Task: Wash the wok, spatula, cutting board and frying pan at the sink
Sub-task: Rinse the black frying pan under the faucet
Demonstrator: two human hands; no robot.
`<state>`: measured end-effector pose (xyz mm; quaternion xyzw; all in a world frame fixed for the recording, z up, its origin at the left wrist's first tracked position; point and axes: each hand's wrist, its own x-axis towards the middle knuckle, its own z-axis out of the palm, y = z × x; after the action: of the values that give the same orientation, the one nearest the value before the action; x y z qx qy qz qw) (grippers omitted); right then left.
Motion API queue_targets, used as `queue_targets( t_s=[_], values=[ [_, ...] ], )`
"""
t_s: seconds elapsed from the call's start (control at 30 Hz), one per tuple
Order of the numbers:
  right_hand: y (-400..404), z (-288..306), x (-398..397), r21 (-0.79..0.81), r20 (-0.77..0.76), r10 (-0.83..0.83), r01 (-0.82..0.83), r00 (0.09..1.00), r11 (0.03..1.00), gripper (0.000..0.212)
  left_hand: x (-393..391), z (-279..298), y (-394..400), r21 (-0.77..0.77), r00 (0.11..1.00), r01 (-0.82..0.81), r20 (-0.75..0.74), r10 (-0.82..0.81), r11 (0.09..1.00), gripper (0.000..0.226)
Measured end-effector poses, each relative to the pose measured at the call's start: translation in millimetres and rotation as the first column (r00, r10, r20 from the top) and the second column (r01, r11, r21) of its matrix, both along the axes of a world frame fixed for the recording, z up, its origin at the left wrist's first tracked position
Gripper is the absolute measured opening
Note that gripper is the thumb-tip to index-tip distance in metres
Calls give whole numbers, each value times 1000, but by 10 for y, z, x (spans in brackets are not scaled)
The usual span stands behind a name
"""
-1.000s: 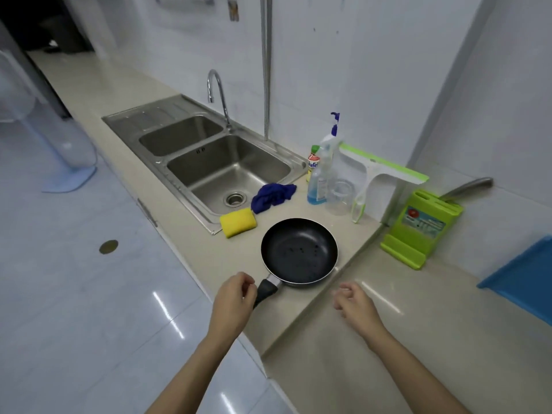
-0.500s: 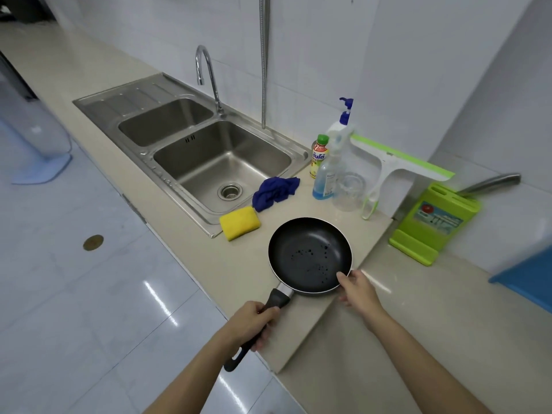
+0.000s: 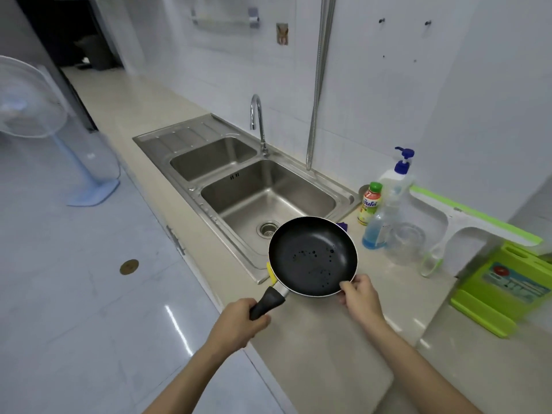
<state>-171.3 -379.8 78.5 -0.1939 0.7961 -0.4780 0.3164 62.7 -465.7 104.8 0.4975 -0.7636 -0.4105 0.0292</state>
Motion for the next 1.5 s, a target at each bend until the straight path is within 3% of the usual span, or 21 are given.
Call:
queue_targets(
  t_s=[0.27,0.43,0.5,0.67,0.83,0.93,1.27,1.43,1.5],
  values=[
    [-1318,-87,992,6,122,-37,36,992,999,5,1031,-106,-1384,-120,991,53,127,-38,991,21],
    [-2223,-153,1548,6,148,-85,86,985,996,7,1625,-102,-2332,290,999,-27,47,14,957,28],
    [-2506,-152,1673,12,158,-85,84,984,996,8,1752,-144,-2641,319,998,-49,40,38,947,30],
    [-3081,-251,1658,12,252,-169,172,953,985,11,1649,-256,-3509,25,991,88,100,-90,996,33],
    [-3601,-349,1347,-18,302,-252,270,919,963,10,1172,-289,-4362,-218,935,318,234,-266,923,36],
    [-3881,-353,1202,-4,312,-291,308,904,951,8,895,-259,-4792,-230,892,407,309,-330,884,34],
    [-4722,-546,860,50,336,-447,458,829,887,9,203,-589,-6055,-145,826,545,258,-501,826,37],
    [-5023,-521,740,87,253,-520,516,816,852,15,-213,-661,-6570,-156,781,620,210,-588,769,41],
    [-5087,-437,599,146,73,-524,511,848,847,20,-388,-667,-6728,-183,772,634,202,-603,751,43]
  ],
)
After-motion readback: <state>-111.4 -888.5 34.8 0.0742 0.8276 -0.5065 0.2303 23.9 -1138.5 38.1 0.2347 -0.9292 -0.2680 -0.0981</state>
